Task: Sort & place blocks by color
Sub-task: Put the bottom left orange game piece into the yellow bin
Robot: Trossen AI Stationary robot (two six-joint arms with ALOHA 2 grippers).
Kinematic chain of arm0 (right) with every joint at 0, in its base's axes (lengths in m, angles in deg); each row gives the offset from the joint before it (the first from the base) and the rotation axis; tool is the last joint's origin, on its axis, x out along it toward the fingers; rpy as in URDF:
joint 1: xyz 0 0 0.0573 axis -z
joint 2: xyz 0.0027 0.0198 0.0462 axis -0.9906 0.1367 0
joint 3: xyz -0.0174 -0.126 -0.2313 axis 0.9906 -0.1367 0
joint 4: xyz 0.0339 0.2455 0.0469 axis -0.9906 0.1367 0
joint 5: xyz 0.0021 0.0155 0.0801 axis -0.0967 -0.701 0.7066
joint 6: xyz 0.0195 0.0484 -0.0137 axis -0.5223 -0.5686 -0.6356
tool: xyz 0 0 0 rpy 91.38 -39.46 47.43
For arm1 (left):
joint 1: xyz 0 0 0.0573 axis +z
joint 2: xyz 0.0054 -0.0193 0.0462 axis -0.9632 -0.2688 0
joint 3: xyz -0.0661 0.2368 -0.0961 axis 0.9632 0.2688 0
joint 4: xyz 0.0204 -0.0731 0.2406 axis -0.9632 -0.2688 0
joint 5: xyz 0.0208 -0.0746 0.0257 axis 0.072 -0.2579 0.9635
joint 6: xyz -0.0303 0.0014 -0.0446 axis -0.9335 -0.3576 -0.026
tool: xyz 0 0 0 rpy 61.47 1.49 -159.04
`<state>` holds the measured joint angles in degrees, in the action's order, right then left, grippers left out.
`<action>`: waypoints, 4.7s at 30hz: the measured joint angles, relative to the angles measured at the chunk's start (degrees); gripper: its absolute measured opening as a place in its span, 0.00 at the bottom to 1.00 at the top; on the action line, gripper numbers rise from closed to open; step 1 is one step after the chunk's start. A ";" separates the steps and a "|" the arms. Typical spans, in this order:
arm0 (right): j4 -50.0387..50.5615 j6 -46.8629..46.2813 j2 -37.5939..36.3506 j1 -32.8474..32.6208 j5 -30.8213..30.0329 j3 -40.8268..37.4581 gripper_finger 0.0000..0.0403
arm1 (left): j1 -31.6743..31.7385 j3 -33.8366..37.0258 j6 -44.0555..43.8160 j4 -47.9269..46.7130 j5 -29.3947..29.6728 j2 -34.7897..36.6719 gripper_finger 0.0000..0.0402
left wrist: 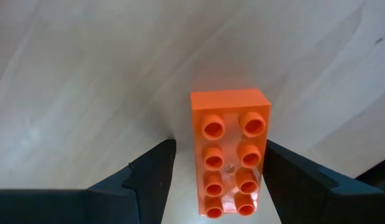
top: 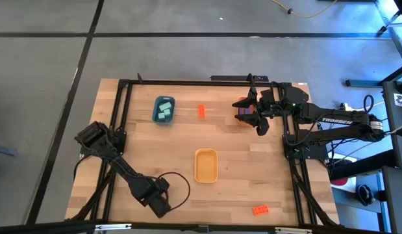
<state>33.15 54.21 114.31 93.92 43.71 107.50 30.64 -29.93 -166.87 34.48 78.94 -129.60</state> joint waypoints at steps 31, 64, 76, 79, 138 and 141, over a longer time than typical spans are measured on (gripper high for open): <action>0.07 -1.51 0.09 -0.04 -0.02 0.00 0.60 | 37.66 12.78 68.26 10.07 29.06 49.78 0.32; -0.68 -2.80 4.17 -0.07 0.05 -0.04 0.60 | 47.71 29.24 70.95 72.03 5.96 44.36 0.32; -0.66 -2.62 4.17 -0.07 0.03 -0.04 0.60 | 47.71 29.24 70.98 71.99 6.01 44.36 0.32; -0.66 -2.60 4.17 -0.07 0.03 -0.04 0.60 | 47.71 29.24 70.98 71.99 6.01 44.36 0.32; 16.22 -10.38 1.23 1.47 5.78 0.07 0.60 | 38.75 -7.42 90.08 19.66 -5.51 -1.37 0.42; 24.56 -10.40 -0.99 1.60 5.91 0.07 0.60 | 39.15 -7.42 90.08 19.26 -6.03 -1.37 0.42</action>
<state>57.71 43.81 113.32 95.51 49.62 107.57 69.79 -37.35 -76.79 53.74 72.91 -130.96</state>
